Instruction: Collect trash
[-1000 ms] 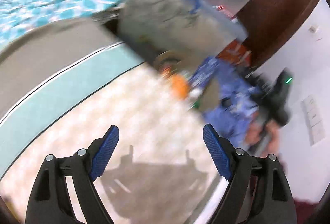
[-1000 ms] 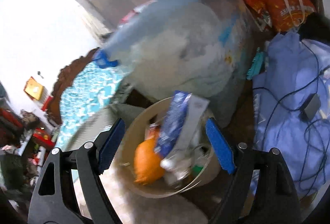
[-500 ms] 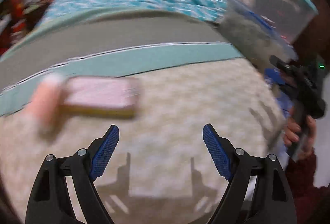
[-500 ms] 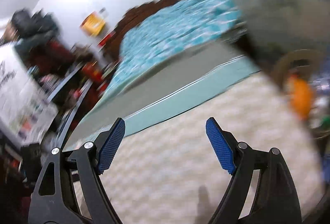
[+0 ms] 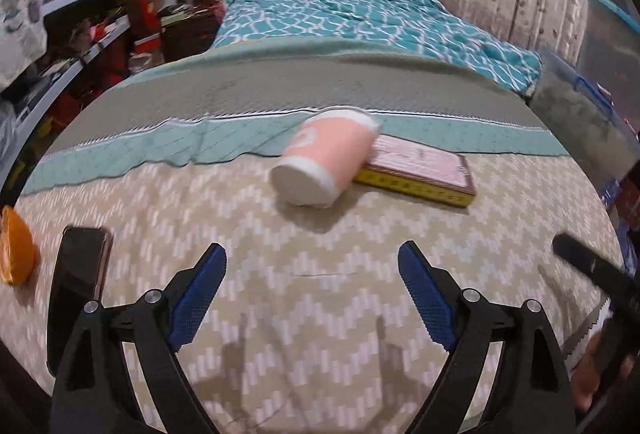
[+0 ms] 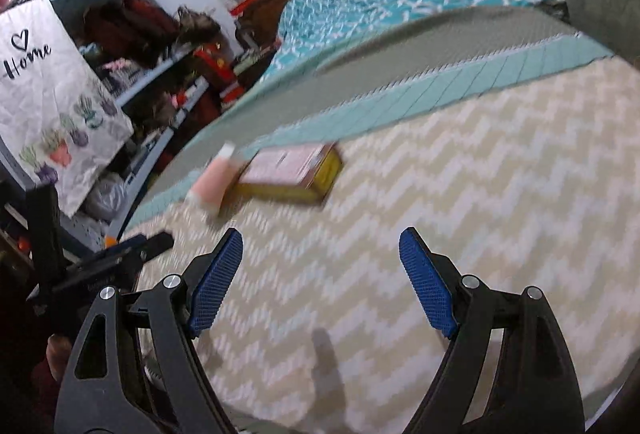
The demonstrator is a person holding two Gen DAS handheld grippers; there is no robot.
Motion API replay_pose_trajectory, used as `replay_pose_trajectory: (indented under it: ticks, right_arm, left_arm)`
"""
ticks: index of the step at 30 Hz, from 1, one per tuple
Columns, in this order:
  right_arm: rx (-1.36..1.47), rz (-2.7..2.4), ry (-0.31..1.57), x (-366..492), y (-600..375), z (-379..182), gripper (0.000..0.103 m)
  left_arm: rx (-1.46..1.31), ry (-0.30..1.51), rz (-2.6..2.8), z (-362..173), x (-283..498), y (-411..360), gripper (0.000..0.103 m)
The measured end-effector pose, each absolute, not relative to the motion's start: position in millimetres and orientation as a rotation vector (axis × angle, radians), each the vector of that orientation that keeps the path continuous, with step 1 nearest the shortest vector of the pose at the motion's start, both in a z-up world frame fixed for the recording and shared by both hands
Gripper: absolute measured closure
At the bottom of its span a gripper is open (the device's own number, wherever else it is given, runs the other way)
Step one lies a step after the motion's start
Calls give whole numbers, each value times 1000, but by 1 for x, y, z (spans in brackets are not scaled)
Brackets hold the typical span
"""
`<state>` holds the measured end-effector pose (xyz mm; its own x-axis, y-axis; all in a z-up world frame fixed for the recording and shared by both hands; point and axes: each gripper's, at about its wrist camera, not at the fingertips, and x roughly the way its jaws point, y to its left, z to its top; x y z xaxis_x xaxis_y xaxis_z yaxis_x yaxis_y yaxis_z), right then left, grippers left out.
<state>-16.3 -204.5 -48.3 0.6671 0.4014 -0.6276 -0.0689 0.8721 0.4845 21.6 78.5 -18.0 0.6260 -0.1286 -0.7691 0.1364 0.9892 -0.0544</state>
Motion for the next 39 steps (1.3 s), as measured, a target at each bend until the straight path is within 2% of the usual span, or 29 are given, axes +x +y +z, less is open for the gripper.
replay_pose_trajectory:
  ticks: [8,15,39]
  right_arm:
    - [353,302,851,-20,-161,-44,19]
    - [324,320,885,-25,-143,-42,17]
    - [393,319,903,-23,-169,-50,12]
  left_arm:
    - [-8,842,-130,-20,9,105,13]
    - [-37,833,-127,-21,2,121,12]
    - [-26,897,-122,-33,8,96,10]
